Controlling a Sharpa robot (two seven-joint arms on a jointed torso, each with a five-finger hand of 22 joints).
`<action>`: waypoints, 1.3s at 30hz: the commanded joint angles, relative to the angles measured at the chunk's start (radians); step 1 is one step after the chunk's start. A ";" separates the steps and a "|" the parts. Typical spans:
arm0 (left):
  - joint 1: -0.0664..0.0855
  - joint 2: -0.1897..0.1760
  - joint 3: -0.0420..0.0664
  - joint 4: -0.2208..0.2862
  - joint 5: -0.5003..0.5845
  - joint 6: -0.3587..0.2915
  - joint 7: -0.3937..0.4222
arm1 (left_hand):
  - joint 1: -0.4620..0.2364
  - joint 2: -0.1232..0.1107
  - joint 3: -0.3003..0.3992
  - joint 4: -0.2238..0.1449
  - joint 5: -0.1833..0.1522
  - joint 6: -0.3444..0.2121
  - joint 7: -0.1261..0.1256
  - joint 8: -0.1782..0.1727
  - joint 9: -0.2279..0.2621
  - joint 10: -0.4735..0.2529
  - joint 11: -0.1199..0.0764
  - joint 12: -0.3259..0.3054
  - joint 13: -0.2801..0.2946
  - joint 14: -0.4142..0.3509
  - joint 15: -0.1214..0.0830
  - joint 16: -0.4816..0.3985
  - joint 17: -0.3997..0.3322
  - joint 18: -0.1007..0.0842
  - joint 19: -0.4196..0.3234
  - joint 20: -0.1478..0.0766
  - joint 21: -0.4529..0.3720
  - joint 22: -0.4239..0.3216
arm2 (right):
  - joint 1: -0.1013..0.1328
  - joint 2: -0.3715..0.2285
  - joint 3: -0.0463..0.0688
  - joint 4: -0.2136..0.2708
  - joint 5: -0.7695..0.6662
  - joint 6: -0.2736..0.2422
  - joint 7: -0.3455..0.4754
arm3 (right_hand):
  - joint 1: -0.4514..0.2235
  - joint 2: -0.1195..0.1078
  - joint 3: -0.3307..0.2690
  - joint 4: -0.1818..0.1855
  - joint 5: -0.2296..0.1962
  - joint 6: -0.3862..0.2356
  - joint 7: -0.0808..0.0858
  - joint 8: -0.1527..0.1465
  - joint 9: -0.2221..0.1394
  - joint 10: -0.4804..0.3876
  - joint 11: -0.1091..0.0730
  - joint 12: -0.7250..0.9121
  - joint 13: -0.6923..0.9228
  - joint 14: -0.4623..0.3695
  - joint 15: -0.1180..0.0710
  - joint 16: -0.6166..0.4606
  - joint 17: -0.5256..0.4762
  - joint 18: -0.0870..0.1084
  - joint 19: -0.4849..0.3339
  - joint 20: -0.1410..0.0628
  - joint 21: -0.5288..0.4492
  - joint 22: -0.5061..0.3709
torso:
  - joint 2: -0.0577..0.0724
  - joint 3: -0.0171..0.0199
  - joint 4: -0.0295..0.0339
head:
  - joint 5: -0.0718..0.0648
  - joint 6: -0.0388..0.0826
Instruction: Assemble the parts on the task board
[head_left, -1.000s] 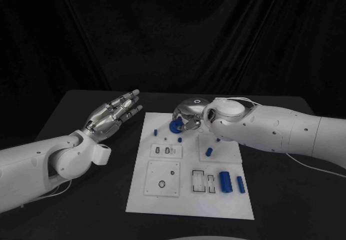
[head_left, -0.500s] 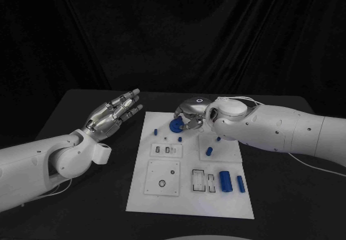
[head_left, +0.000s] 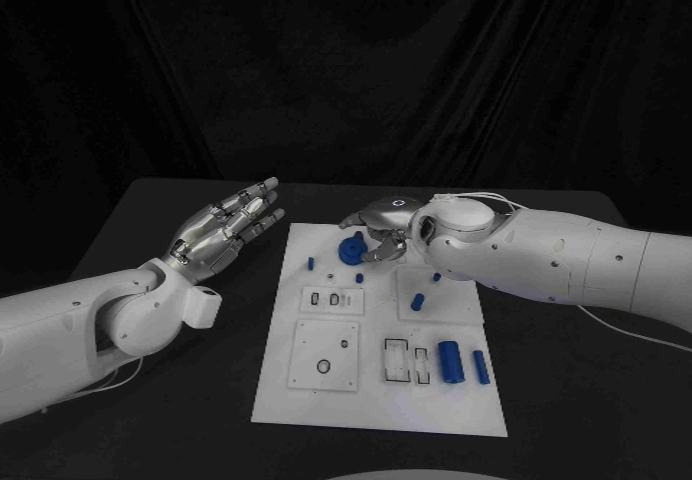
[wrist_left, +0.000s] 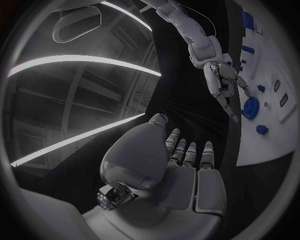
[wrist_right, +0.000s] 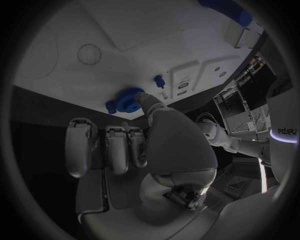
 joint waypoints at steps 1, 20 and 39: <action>0.000 0.002 0.001 0.001 0.001 0.013 0.008 | 0.011 -0.001 0.003 -0.007 0.007 -0.001 0.004 0.002 0.001 -0.001 0.003 0.004 0.002 0.000 0.004 0.003 0.000 0.011 0.002 0.008 -0.001 0.000 | -0.003 0.000 0.000 0.000 -0.005 0.037 0.004 | -0.007 0.001 0.000 -0.007 0.005 0.039 0.001 0.007 0.006 0.104 -0.009 0.002 0.263 0.107 -0.010 0.003 0.264 0.007 0.000 -0.010 -0.007 0.172 | 0.000 -0.0004 0.0002 | 0.001 0.001; -0.001 0.002 0.001 0.000 0.001 0.015 0.007 | 0.022 0.008 0.023 -0.021 0.009 -0.003 0.002 0.002 0.001 -0.001 0.004 0.004 0.002 0.000 0.005 0.003 -0.001 0.011 0.002 0.010 -0.001 0.000 | -0.005 -0.026 0.000 0.002 -0.005 0.014 0.003 | -0.097 0.022 -0.004 0.045 0.016 0.322 0.016 0.053 0.032 0.104 0.002 0.002 0.263 0.107 -0.003 0.003 0.264 0.010 -0.004 -0.007 -0.024 0.170 | -0.001 0.0010 -0.0016 | 0.005 0.002; -0.001 0.001 0.001 -0.006 0.001 0.013 0.003 | 0.025 0.011 0.031 -0.025 0.010 -0.003 0.002 0.002 0.001 -0.001 0.003 0.004 0.002 0.000 0.005 0.003 -0.001 0.011 0.002 0.009 -0.001 0.001 | 0.020 -0.181 0.000 0.104 -0.005 -0.199 0.036 | -0.104 0.020 -0.011 0.062 -0.114 0.357 0.006 0.039 0.019 0.104 -0.006 0.002 0.263 0.107 -0.010 0.003 0.264 0.007 0.006 -0.012 -0.018 0.179 | -0.001 0.0002 0.0008 | 0.002 0.014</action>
